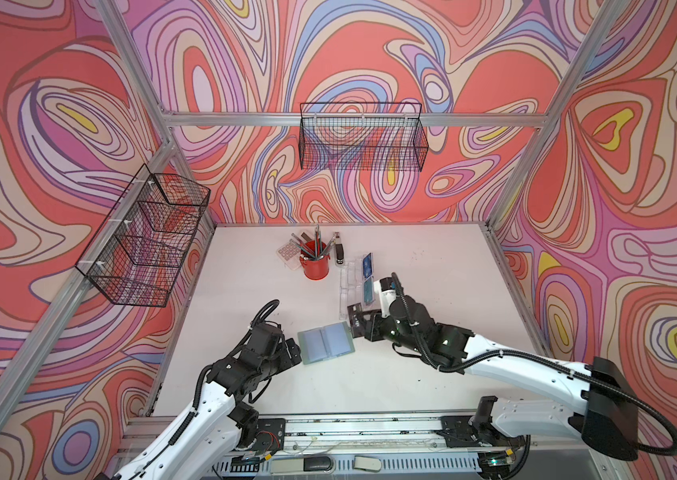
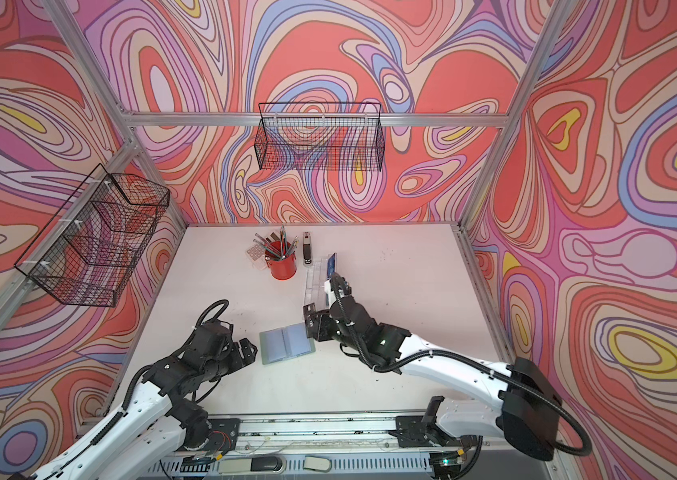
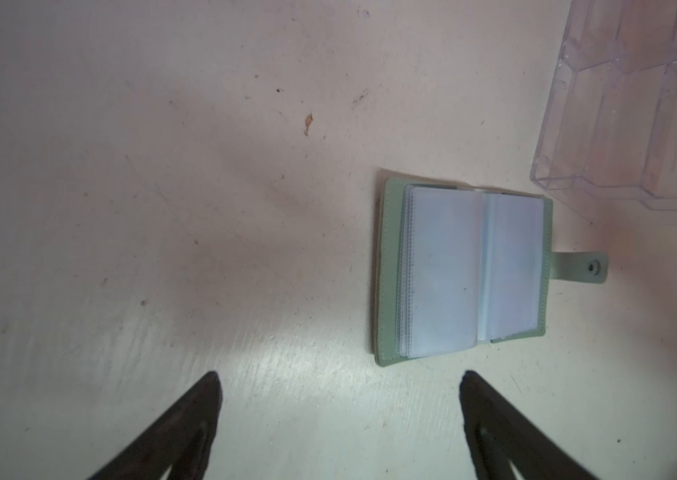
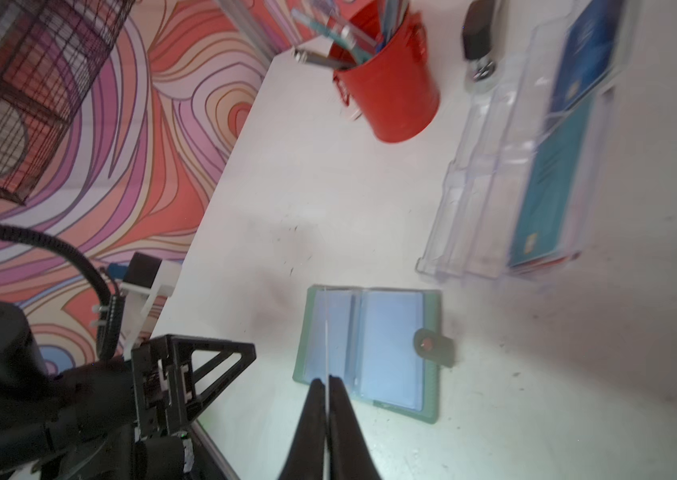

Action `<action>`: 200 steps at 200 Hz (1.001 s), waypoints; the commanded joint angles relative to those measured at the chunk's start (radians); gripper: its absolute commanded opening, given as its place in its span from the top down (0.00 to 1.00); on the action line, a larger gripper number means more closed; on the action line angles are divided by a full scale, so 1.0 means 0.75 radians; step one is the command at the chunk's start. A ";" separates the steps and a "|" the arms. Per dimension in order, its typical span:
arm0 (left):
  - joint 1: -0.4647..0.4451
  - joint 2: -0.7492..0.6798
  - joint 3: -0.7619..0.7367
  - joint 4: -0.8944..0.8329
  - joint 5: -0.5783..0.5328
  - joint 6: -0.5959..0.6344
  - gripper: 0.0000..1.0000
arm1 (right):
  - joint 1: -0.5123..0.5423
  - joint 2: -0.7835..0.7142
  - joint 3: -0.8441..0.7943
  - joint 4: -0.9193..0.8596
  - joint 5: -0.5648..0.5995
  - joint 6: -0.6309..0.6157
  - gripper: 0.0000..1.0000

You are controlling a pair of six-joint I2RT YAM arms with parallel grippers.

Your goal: Put the credit cards into the card holder

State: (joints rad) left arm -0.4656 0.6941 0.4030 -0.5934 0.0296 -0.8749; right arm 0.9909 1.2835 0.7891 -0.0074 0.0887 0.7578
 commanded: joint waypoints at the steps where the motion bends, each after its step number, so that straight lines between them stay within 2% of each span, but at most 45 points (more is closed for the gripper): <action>1: 0.001 -0.019 -0.035 0.126 0.096 0.011 0.17 | 0.050 0.176 -0.003 0.282 -0.004 0.088 1.00; 44: 0.001 -0.014 -0.067 0.183 0.131 0.008 0.26 | 0.051 0.471 0.043 0.430 -0.049 0.108 1.00; 79: 0.001 -0.003 -0.063 0.187 0.129 0.012 0.30 | 0.048 0.609 0.093 0.470 -0.061 0.108 1.00; 200: 0.000 0.036 -0.095 0.247 0.116 -0.020 0.32 | -0.027 0.757 0.100 0.511 -0.072 0.130 1.00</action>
State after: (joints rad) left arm -0.4656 0.7166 0.3481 -0.4351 0.1238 -0.8761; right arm 0.9840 1.8278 0.8539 0.3523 0.0395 0.8360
